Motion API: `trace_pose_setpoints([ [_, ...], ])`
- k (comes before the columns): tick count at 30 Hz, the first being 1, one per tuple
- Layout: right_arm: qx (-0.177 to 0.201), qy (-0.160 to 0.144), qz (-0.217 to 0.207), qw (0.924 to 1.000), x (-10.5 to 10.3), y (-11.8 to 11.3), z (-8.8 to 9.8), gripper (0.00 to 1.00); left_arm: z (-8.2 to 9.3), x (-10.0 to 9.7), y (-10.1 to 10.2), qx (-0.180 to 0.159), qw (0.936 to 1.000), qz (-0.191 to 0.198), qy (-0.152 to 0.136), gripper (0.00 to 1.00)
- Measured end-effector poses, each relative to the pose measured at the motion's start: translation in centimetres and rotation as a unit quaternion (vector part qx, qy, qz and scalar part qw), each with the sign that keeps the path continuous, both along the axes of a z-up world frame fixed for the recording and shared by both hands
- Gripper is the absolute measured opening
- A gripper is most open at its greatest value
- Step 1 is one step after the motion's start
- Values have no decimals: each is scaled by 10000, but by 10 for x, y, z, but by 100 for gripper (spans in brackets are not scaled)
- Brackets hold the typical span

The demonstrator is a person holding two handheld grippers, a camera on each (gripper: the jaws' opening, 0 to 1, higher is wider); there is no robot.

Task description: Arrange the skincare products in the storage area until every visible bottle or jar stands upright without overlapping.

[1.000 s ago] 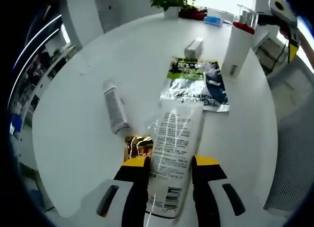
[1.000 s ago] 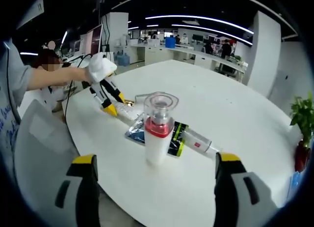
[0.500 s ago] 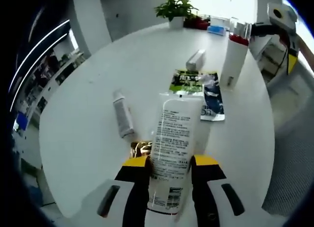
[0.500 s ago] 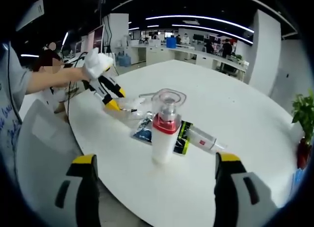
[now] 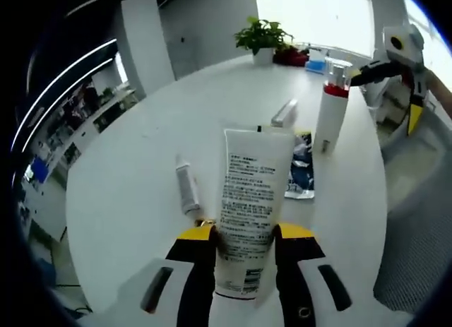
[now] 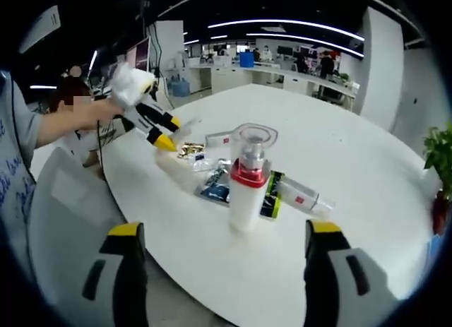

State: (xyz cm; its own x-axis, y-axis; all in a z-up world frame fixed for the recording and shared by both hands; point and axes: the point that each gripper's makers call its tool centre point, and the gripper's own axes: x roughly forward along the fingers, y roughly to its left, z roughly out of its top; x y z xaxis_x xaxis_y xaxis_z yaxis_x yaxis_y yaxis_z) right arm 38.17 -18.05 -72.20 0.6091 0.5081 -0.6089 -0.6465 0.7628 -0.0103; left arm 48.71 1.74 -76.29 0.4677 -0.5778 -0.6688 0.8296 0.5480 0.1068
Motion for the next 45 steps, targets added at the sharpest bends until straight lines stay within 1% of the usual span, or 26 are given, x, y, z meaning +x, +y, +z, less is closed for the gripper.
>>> trace_pose_setpoints([
  [3, 37, 40, -9, 10000, -2, 3, -2, 91, 8, 0, 0, -163, 9998, 80, -100, 29],
  [5, 71, 61, -27, 10000, -3, 4, -2, 90, 13, -1, 0, -303, 9994, 142, -124, 28],
  [6, 76, 60, -36, 9999, -3, 4, -2, 88, 16, -4, -3, -353, 9992, 158, -124, 28],
  [12, 155, 86, -54, 9998, -7, 6, 1, 82, 29, -10, -6, -574, 9977, 255, -267, 28],
  [14, 190, 86, -43, 9998, -8, 8, 2, 81, 33, -12, -8, -663, 9969, 269, -320, 28],
  [19, 200, 79, 25, 9998, -10, 12, 2, 76, 39, -16, -15, -893, 9952, 280, -277, 28],
  [25, 311, 71, 92, 9994, -10, 17, 7, 64, 41, -21, -21, -934, 9950, 211, -296, 28],
  [27, 369, 58, 114, 9992, -11, 19, 9, 58, 43, -24, -26, -1010, 9944, 191, -264, 28],
  [30, 465, 63, 171, 9988, -12, 22, 10, 52, 46, -30, -32, -1030, 9942, 142, -277, 28],
  [33, 559, 55, 177, 9983, -13, 28, 13, 46, 47, -36, -41, -1034, 9943, -34, -254, 28],
  [34, 600, 53, 196, 9980, -13, 30, 14, 44, 47, -40, -44, -1033, 9943, -122, -215, 28],
  [38, 717, -7, 264, 9971, -11, 39, 20, 40, 48, -45, -55, -1053, 9940, -244, -191, 28],
  [41, 810, -71, 266, 9963, -8, 45, 26, 33, 49, -48, -62, -1081, 9935, -308, -166, 28],
  [43, 857, -76, 287, 9959, -5, 47, 29, 32, 48, -48, -65, -1098, 9933, -321, -148, 28],
  [45, 927, -161, 287, 9951, -2, 50, 34, 29, 50, -53, -71, -1038, 9936, -410, -185, 28],
])
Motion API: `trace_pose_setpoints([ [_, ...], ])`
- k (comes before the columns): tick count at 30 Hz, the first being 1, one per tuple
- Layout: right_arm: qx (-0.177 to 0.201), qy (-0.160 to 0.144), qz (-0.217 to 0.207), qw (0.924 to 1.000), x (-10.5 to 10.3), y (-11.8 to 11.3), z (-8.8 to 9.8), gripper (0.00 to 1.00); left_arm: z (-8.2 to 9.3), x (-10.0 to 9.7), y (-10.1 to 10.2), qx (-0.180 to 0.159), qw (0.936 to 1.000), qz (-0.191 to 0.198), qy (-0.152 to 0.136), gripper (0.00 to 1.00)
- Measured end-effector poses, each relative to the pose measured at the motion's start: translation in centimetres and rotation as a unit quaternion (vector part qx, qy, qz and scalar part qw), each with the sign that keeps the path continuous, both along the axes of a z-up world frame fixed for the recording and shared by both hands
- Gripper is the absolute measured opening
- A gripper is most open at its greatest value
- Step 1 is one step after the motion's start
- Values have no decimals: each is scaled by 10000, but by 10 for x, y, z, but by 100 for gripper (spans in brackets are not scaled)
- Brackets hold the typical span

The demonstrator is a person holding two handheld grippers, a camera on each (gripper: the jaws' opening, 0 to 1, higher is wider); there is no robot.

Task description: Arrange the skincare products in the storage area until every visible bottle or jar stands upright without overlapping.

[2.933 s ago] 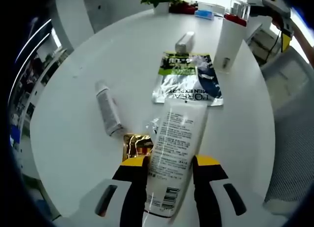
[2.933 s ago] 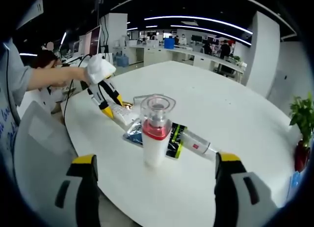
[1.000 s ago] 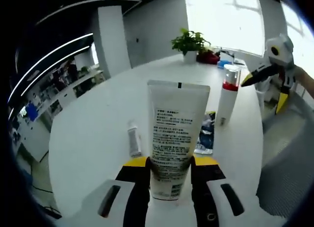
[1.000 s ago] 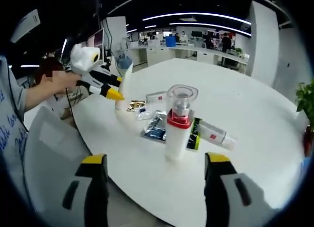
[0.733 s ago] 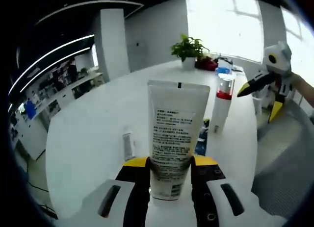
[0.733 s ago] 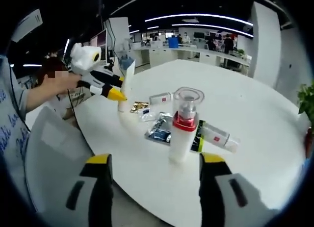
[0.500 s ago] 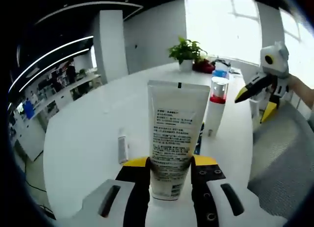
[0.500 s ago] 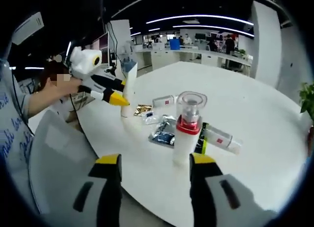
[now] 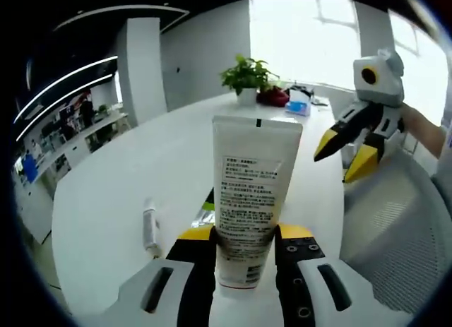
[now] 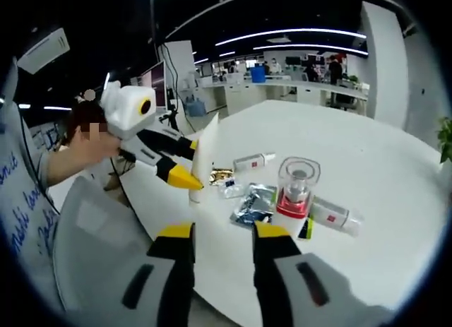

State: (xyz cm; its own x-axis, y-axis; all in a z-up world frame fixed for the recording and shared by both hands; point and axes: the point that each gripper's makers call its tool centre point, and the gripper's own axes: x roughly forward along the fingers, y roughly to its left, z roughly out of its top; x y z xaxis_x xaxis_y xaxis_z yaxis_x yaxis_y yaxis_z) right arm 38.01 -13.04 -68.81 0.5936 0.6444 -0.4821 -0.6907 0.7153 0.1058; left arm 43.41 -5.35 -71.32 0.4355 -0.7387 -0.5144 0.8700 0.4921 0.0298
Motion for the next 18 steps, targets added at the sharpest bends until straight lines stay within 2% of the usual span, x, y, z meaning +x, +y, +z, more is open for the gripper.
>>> trace_pose_setpoints([
  [10, 239, -355, 56, 9991, 7, 14, 25, 22, 8, -12, -21, -31, 9999, -119, -31, 29],
  [14, 435, -354, 27, 9984, 9, 19, 31, 19, 9, -12, -26, -58, 9999, -86, -30, 29],
  [18, 514, -372, -57, 9980, 13, 20, 33, 16, 10, -21, -36, -113, 9999, -105, 14, 29],
])
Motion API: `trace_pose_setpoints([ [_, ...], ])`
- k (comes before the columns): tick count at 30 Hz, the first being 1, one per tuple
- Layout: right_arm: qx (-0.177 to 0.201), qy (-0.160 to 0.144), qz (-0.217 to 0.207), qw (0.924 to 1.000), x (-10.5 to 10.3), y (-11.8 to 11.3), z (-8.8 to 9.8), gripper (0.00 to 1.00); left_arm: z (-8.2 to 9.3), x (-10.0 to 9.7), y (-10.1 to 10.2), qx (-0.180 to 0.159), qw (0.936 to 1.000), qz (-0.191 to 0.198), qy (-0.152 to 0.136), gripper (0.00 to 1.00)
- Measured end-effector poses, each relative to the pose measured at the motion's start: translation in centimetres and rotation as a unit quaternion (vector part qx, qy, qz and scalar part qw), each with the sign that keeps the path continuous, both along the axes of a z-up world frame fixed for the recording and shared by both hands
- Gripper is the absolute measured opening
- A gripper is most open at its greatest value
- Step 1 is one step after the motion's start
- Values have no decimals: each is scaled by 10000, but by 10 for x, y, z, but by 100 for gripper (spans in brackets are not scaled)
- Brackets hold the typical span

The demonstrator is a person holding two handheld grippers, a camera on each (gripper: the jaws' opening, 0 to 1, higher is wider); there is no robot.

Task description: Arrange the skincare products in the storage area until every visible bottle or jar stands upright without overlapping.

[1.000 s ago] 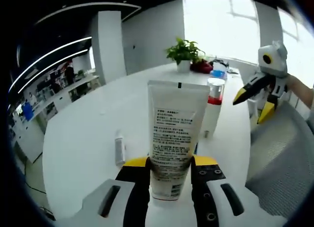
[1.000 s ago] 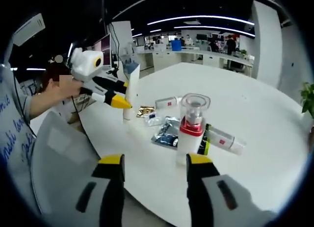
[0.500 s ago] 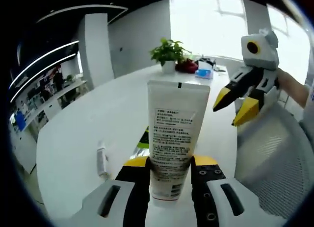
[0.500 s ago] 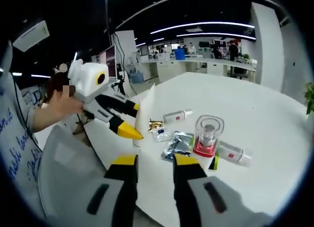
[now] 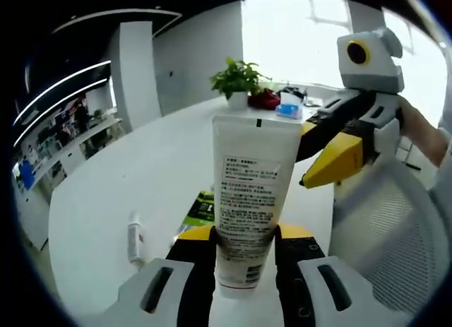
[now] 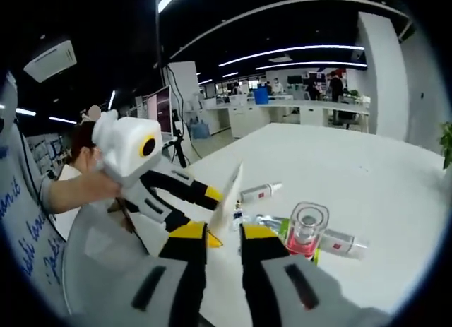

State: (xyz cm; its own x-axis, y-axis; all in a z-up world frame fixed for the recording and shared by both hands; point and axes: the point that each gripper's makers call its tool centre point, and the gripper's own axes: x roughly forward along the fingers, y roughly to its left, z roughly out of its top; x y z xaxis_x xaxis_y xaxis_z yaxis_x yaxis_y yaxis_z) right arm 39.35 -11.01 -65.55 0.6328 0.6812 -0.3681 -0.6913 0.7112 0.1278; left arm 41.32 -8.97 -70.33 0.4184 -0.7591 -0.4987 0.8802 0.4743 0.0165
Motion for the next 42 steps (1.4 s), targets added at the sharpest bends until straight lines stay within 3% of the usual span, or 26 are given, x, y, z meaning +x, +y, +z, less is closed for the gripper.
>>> trace_pose_setpoints([
  [18, -28, -55, 13, 10000, 2, 4, -2, 9, -12, -6, -11, 23, 9997, 87, 208, 28],
  [42, -294, -90, 205, 9993, -2, 13, -15, 8, -32, -7, -9, -110, 9983, 135, 550, 29],
])
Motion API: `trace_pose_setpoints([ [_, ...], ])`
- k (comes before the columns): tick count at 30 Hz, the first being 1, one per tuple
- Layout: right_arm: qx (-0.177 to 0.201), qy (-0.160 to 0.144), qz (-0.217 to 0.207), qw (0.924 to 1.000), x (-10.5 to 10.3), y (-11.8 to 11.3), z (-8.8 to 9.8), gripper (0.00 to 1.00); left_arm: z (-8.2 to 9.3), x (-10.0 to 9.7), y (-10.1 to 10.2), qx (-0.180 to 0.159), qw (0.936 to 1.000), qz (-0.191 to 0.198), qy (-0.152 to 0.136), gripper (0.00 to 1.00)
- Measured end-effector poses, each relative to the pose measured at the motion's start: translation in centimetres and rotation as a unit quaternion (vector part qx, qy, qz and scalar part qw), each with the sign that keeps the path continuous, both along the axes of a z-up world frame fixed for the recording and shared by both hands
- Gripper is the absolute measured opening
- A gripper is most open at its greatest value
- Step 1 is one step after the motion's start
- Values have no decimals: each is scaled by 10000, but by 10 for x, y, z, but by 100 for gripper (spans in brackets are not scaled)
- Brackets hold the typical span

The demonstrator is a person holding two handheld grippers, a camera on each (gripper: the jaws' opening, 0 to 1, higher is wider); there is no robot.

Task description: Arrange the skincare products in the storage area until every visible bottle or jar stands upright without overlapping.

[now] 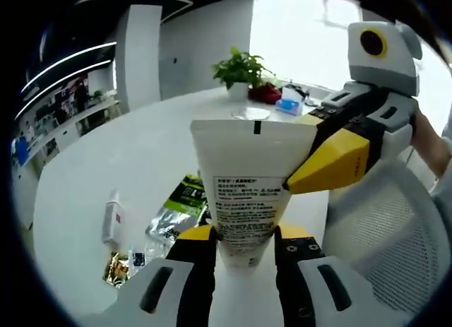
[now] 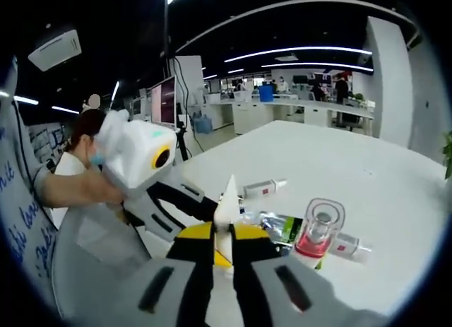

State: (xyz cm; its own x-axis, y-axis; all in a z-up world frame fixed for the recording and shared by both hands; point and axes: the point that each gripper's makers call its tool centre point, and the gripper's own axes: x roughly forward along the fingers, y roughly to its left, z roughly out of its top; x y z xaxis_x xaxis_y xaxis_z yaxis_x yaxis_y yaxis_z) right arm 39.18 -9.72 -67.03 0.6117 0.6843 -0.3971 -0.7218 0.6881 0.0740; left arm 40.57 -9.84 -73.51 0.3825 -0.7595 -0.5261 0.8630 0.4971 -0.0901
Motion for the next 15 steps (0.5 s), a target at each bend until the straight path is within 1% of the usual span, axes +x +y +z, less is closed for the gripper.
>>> trace_pose_setpoints([
  [4, -120, -41, 58, 9999, -2, 1, 0, 9, 0, 0, 0, 48, 10000, -57, -50, 29],
  [11, -175, -80, 167, 9997, -8, 4, -2, 11, -3, -3, 2, 286, 9985, -265, -379, 30],
  [12, -276, -75, 191, 9994, -10, 4, -6, 13, -5, -2, 5, 417, 9976, -283, -471, 30],
  [13, -347, -67, 209, 9992, -11, 3, -9, 15, -7, -2, 6, 464, 9974, -276, -475, 32],
  [15, -372, -63, 209, 9991, -12, 3, -11, 15, -7, -3, 8, 469, 9975, -271, -454, 34],
])
